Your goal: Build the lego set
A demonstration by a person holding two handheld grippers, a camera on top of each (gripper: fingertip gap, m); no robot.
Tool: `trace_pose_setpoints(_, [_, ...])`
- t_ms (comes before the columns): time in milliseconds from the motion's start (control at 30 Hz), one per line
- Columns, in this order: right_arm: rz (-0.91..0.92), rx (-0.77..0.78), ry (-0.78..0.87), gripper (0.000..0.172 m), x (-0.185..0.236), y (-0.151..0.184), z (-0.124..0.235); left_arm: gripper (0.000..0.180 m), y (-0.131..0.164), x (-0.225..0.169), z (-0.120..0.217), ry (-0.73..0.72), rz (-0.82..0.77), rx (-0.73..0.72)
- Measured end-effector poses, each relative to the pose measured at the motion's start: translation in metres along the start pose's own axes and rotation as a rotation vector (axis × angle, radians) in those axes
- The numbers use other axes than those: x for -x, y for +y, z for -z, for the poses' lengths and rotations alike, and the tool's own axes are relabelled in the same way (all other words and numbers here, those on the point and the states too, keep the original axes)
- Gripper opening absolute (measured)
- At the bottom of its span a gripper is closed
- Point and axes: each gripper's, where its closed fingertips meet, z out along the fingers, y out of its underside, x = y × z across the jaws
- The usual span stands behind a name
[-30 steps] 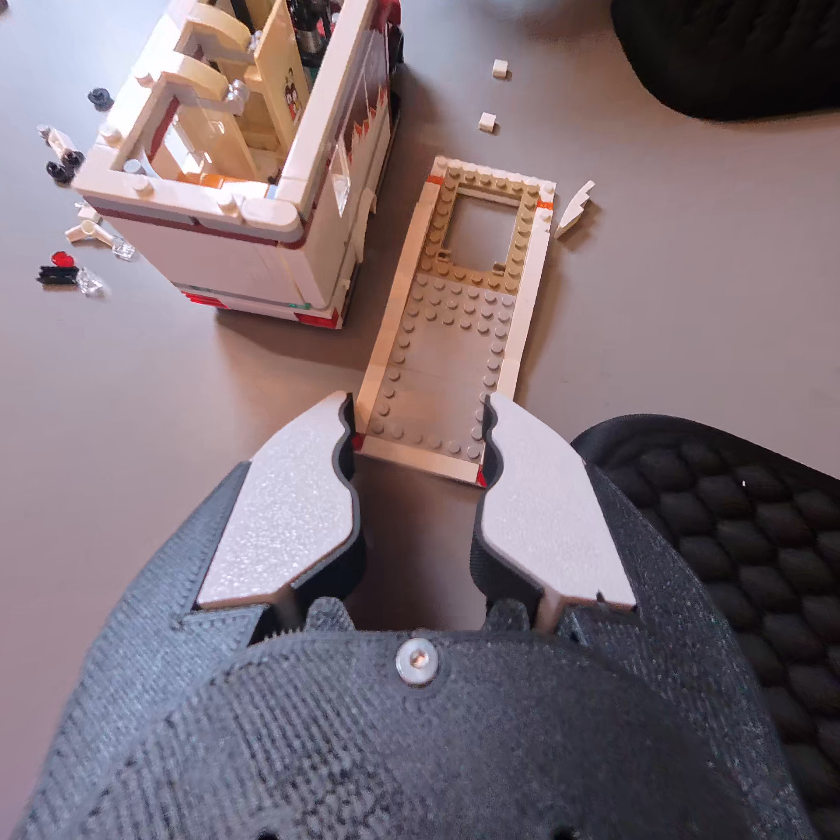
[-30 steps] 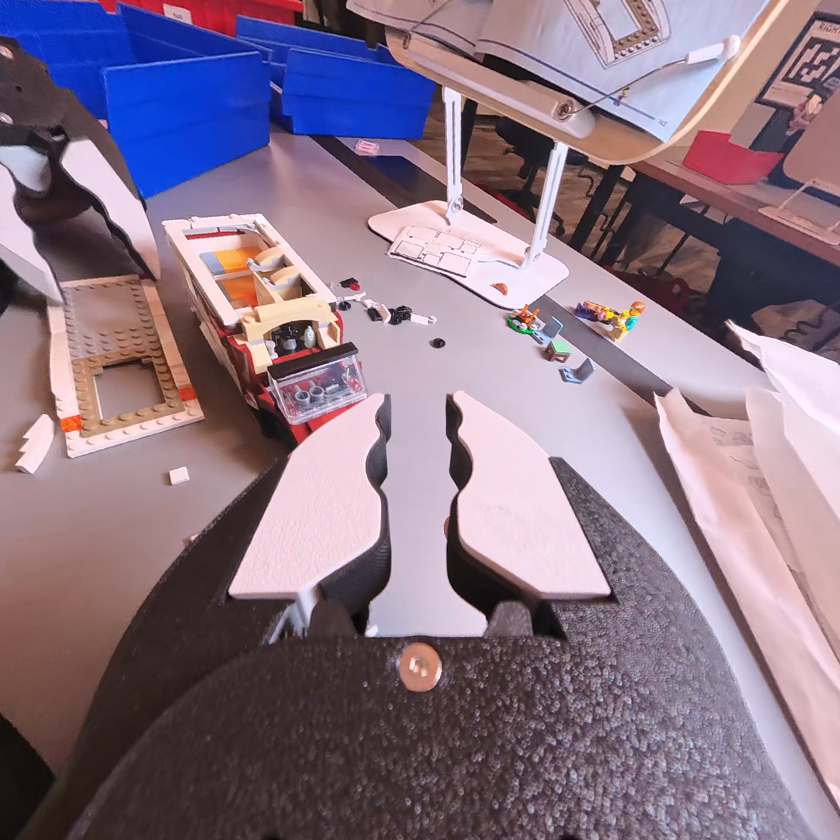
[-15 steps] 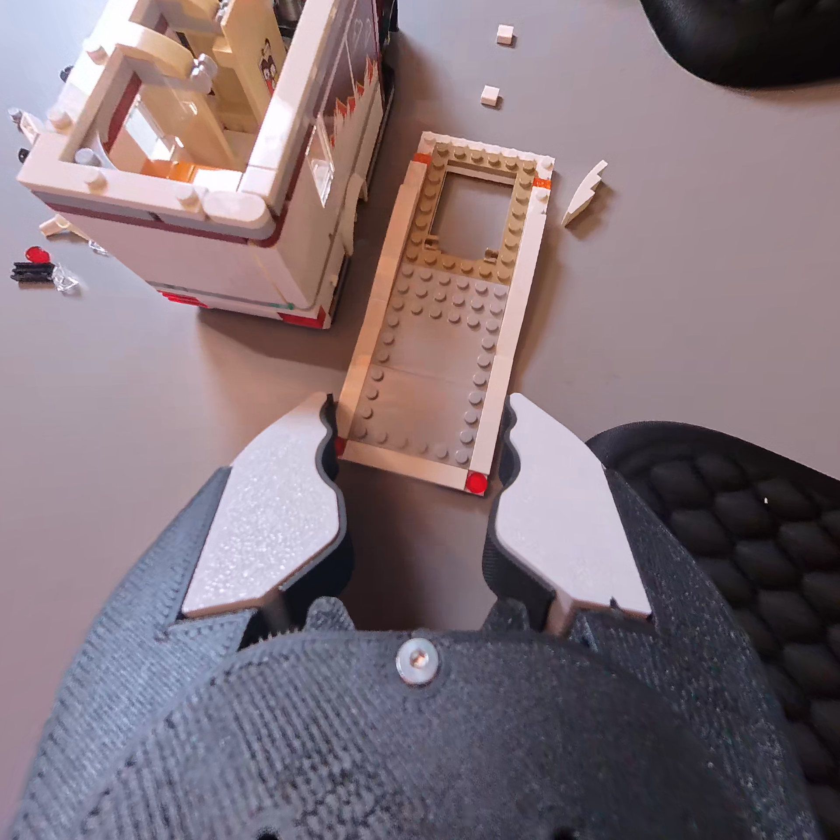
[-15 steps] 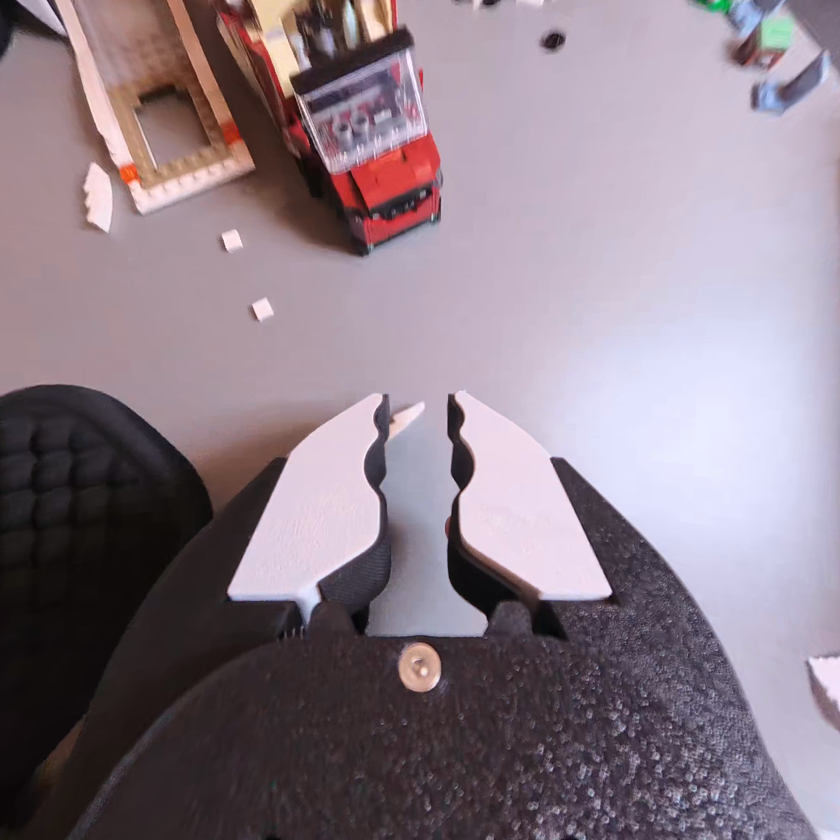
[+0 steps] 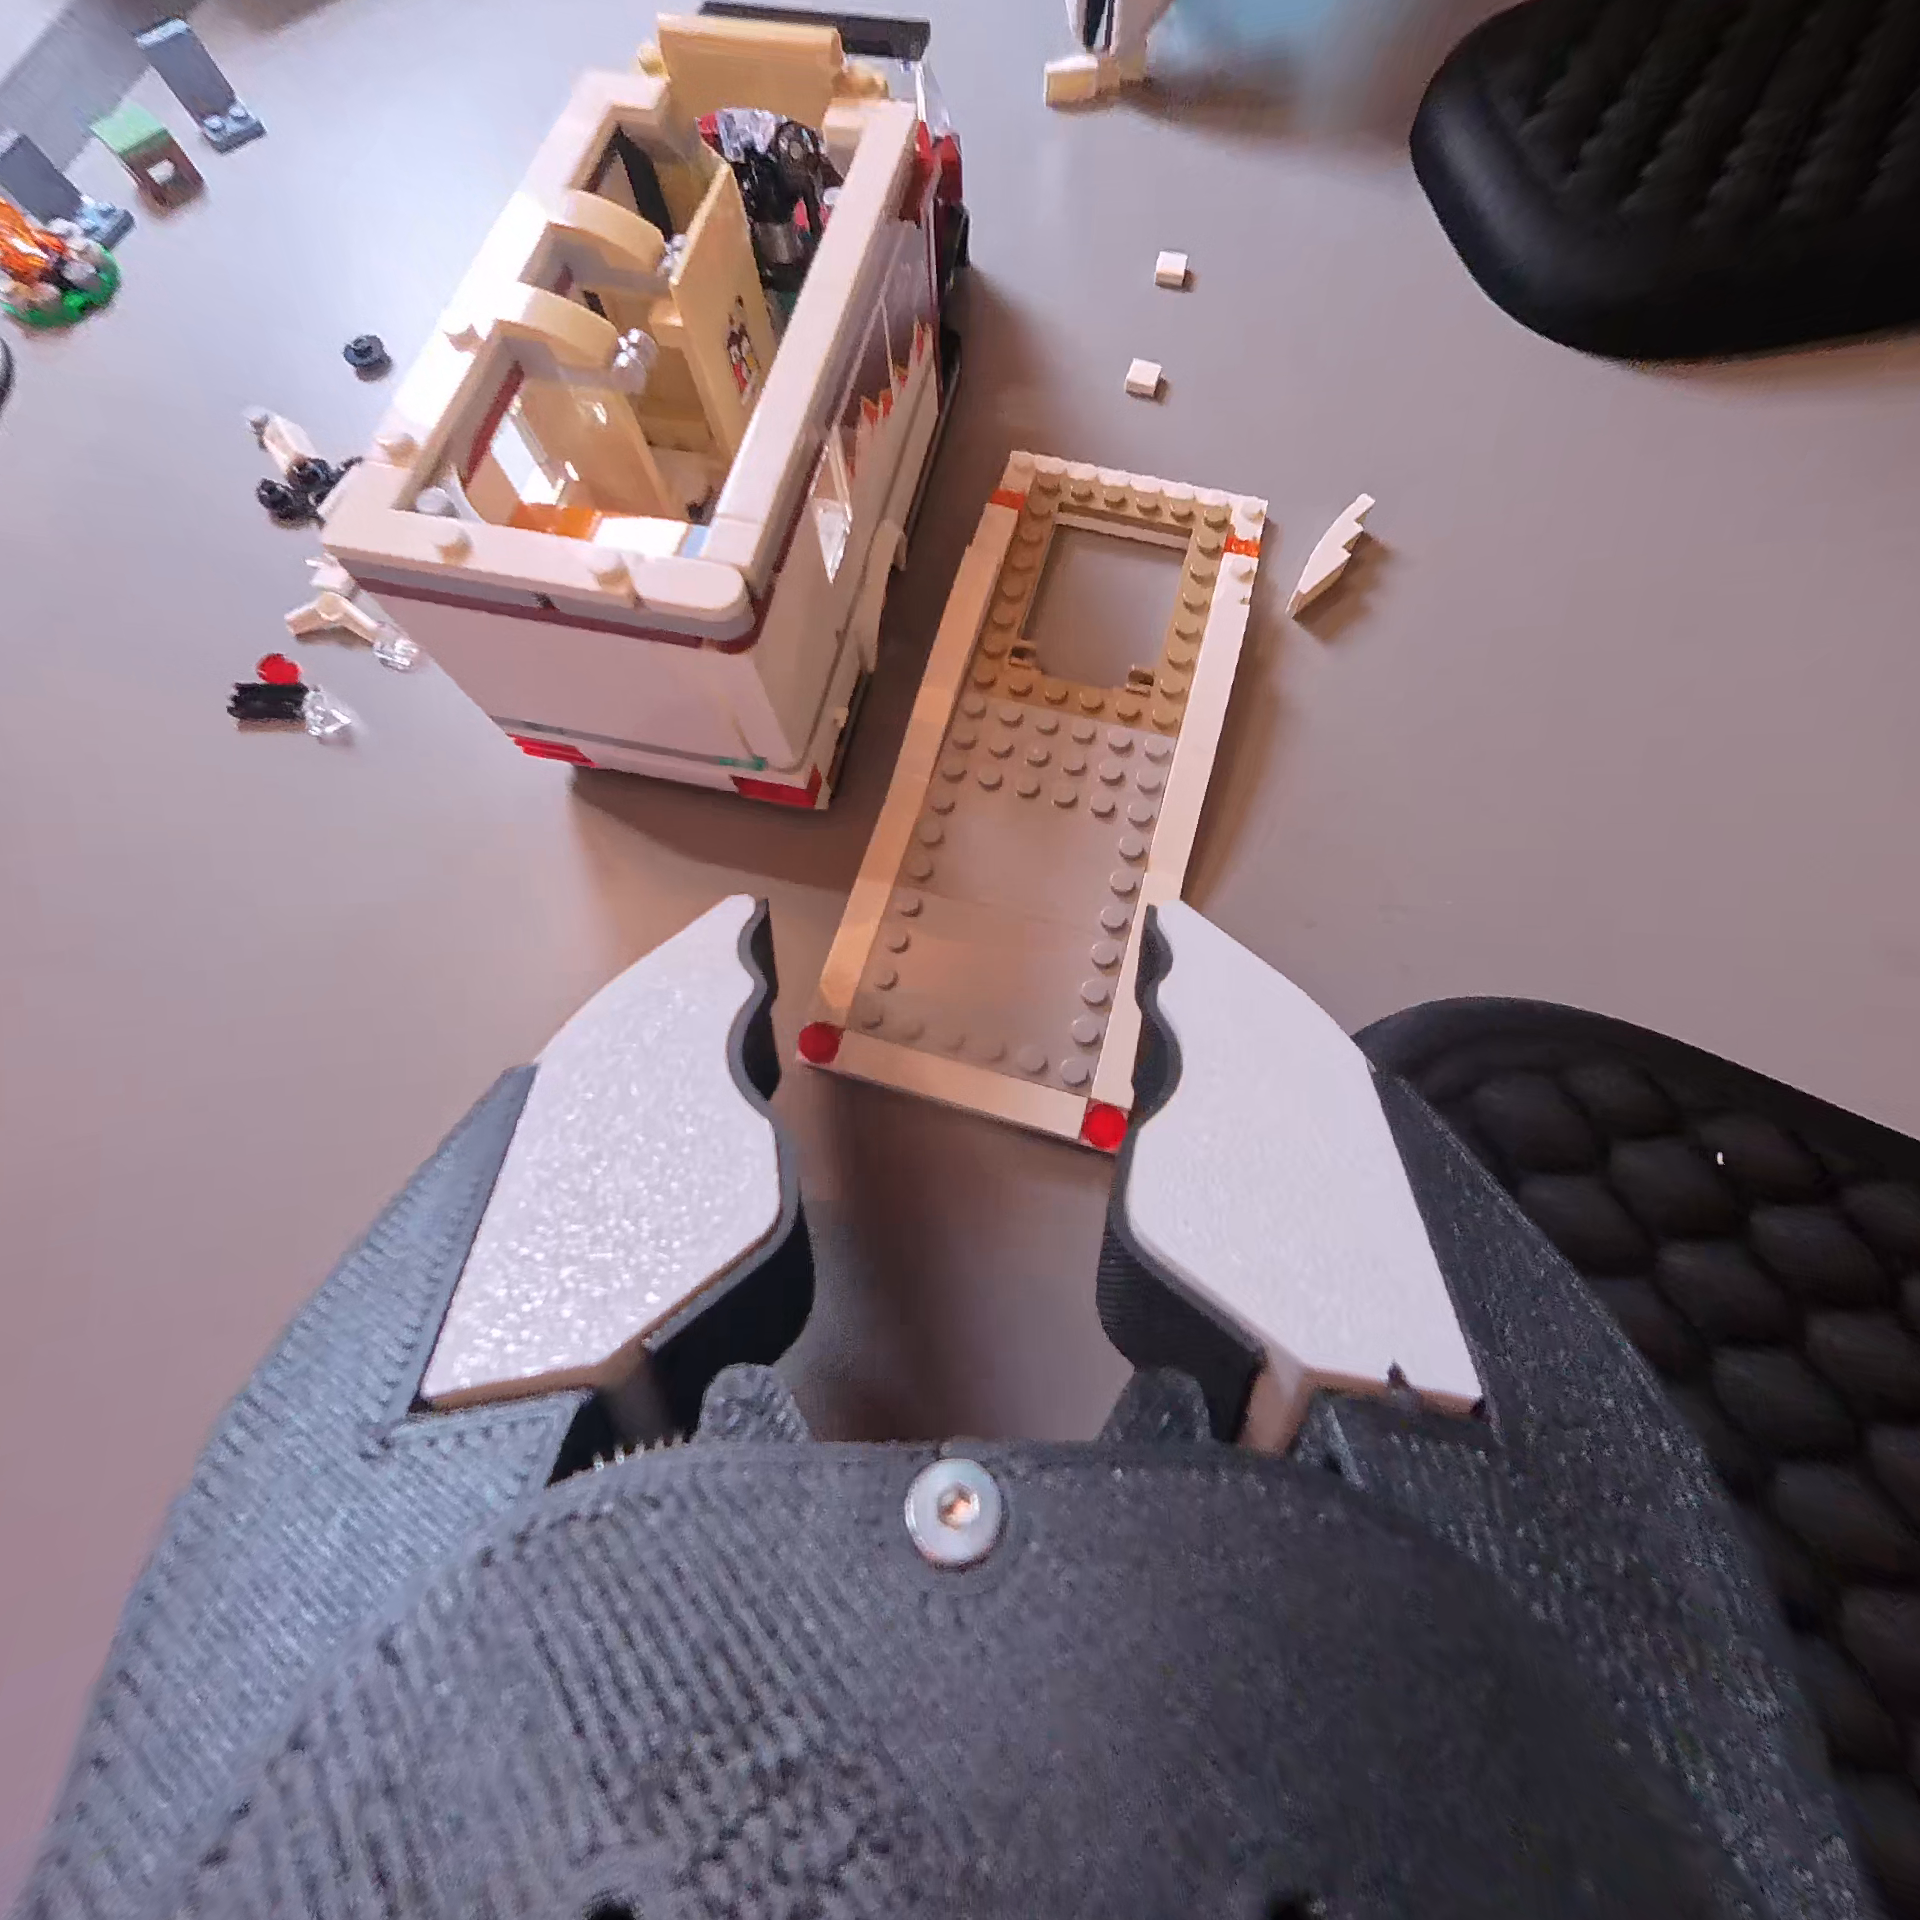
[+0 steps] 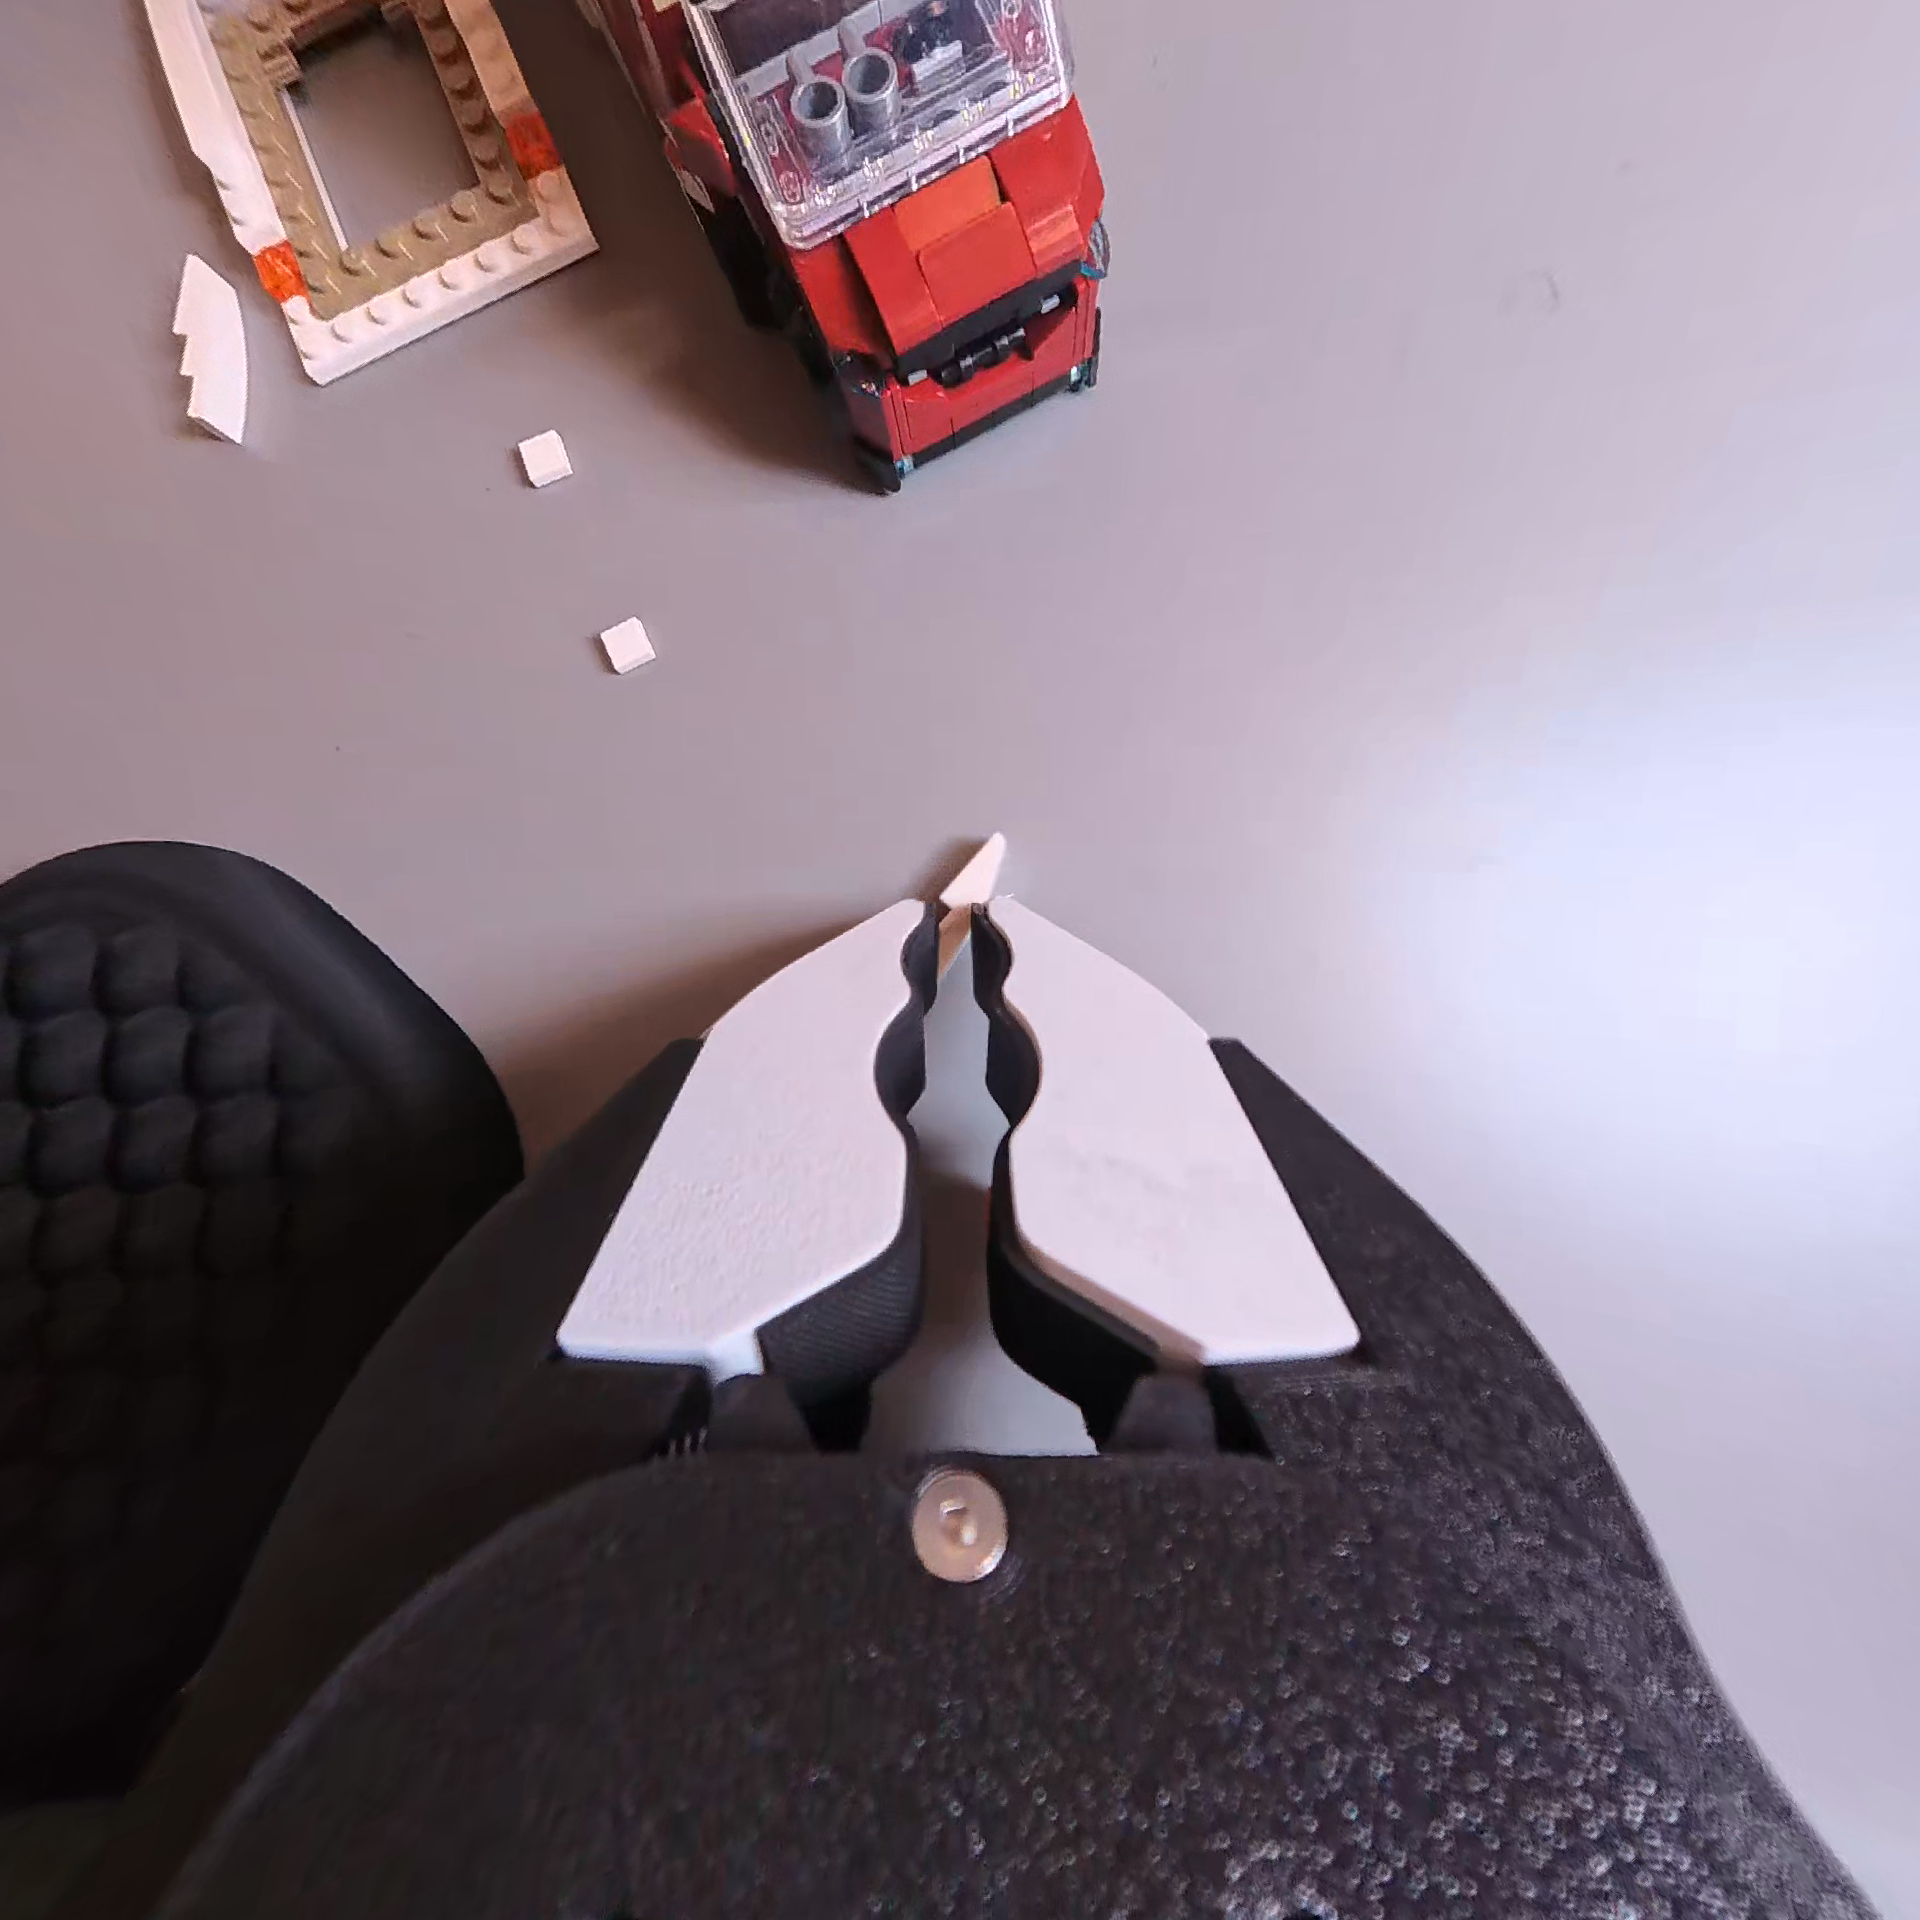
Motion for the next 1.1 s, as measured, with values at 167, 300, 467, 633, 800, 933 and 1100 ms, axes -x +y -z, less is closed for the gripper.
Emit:
trace_pose_setpoints(167, [0.025, -0.031, -0.039, 0.000, 0.010, -0.009, -0.004, 0.060, -0.006, 0.000, 0.000, -0.017, -0.033, -0.031])
trace_pose_setpoints(300, [0.042, -0.044, -0.049, 0.005, 0.014, -0.013, -0.007, 0.060, -0.005, -0.002, -0.001, -0.008, -0.032, -0.029])
trace_pose_setpoints(467, [0.033, -0.115, -0.014, 0.014, 0.007, -0.021, 0.005, 0.062, -0.005, -0.003, -0.001, -0.004, -0.033, -0.029])
trace_pose_setpoints(633, [0.003, -0.065, 0.024, 0.017, -0.001, -0.010, 0.010, 0.061, -0.004, -0.002, -0.003, -0.006, -0.030, -0.024])
trace_pose_setpoints(800, [0.007, -0.004, -0.048, 0.017, 0.013, -0.001, 0.006, 0.059, -0.002, -0.001, -0.004, -0.010, -0.027, -0.024])
trace_pose_setpoints(933, [0.016, 0.018, -0.051, 0.025, 0.016, -0.002, -0.002, 0.058, -0.001, 0.000, -0.005, -0.007, -0.019, -0.024])
trace_pose_setpoints(1100, [0.005, 0.014, -0.051, 0.034, 0.017, -0.006, -0.007, 0.057, -0.001, 0.002, -0.005, -0.008, -0.013, -0.027])
